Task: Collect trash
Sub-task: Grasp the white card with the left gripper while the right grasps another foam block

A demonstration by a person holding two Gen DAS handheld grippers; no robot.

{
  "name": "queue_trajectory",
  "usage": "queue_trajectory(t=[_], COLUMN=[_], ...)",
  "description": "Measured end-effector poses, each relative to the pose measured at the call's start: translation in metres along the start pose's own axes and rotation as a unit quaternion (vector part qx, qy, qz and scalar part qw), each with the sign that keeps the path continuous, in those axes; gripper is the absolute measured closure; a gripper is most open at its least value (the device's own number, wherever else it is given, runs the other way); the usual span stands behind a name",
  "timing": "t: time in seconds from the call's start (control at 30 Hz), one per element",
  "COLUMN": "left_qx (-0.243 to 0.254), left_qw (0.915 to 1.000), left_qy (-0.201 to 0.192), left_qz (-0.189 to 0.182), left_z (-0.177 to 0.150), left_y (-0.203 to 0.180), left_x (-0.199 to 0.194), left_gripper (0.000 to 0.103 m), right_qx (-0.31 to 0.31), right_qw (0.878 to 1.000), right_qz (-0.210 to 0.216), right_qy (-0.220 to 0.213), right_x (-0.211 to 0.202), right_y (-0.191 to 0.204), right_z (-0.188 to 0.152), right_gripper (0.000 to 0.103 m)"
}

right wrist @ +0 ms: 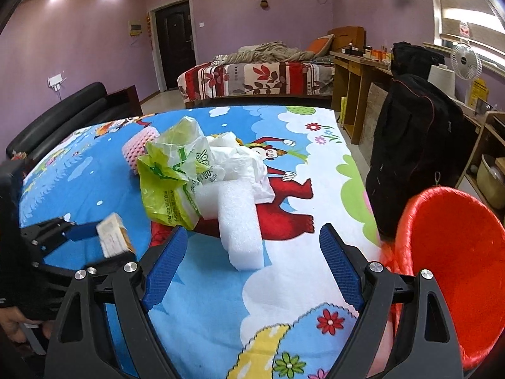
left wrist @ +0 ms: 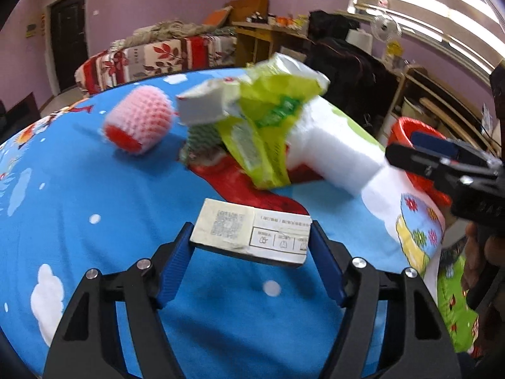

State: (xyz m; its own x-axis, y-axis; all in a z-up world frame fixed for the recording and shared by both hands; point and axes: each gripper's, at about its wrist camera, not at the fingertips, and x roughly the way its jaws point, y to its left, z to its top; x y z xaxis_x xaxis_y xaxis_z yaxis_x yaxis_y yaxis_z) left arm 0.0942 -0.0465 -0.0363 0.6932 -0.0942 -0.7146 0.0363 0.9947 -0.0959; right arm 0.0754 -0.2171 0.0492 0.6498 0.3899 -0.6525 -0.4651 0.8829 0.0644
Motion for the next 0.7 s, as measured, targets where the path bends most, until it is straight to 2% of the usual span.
queue_trajectory(t=[0.4, 0.6, 0.7], left_qx=[-0.025, -0.034, -0.039], left_qw=[0.9993, 0.9988, 0.9984], left_qy=[-0.022, -0.023, -0.025], left_qz=[0.017, 0.025, 0.030], left_z=[0.010, 0.012, 0.015], left_y=[0.013, 0.018, 0.023], left_x=[-0.011, -0.012, -0.013], left_gripper=[0.033, 0.033, 0.033], right_qx=[-0.024, -0.031, -0.031], right_qw=[0.999, 0.998, 0.997], right_qz=[0.004, 0.009, 0.013], right_qy=[0.039, 0.056, 0.067], right_x=[0.041, 0.057, 0.061], right_y=[0.016, 0.022, 0.022], right_z=[0.010, 0.015, 0.013], right_gripper=[0.025, 0.037, 0.053])
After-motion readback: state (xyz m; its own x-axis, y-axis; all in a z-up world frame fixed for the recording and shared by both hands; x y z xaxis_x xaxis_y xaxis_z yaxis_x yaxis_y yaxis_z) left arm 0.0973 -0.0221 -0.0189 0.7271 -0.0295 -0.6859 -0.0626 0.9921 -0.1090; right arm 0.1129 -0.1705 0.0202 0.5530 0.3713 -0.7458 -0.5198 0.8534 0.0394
